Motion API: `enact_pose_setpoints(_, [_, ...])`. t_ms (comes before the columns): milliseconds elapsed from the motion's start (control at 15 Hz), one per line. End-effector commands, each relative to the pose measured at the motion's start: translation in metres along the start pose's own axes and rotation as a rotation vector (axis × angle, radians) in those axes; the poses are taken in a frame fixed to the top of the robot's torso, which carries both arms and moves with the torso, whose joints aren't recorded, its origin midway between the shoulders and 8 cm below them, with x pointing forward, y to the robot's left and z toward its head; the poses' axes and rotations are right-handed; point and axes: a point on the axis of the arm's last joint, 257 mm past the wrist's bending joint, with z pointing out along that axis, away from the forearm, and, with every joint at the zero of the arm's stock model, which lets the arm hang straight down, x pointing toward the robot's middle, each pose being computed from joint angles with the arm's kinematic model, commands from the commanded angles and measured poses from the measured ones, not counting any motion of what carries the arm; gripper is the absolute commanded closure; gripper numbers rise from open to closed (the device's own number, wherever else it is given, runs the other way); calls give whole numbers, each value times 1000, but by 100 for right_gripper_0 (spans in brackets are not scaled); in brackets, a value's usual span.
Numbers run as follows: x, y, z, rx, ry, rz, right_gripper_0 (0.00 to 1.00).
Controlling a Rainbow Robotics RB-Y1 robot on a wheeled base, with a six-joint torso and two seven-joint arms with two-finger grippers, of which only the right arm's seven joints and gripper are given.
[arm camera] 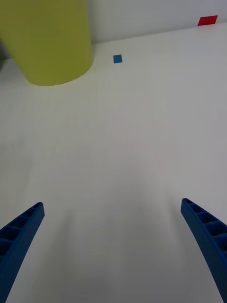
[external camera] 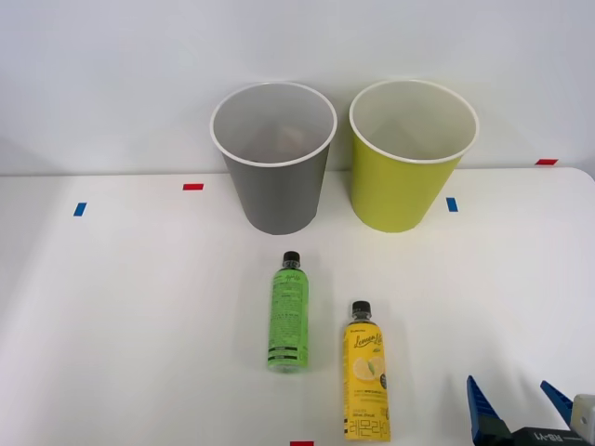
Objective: Put cans in the gray bin, plastic bottles in the light green bin
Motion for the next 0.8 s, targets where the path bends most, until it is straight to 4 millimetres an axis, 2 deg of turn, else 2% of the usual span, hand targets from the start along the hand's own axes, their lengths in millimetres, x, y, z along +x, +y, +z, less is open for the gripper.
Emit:
enact_pose_setpoints(67, [-13, 17, 4, -32, 100, -14, 0])
enact_pose_setpoints(267, [-5, 20, 14, -39, 169, 15, 0])
enact_pose_setpoints(800, [-5, 72, 16, -51, 382, 224, 0])
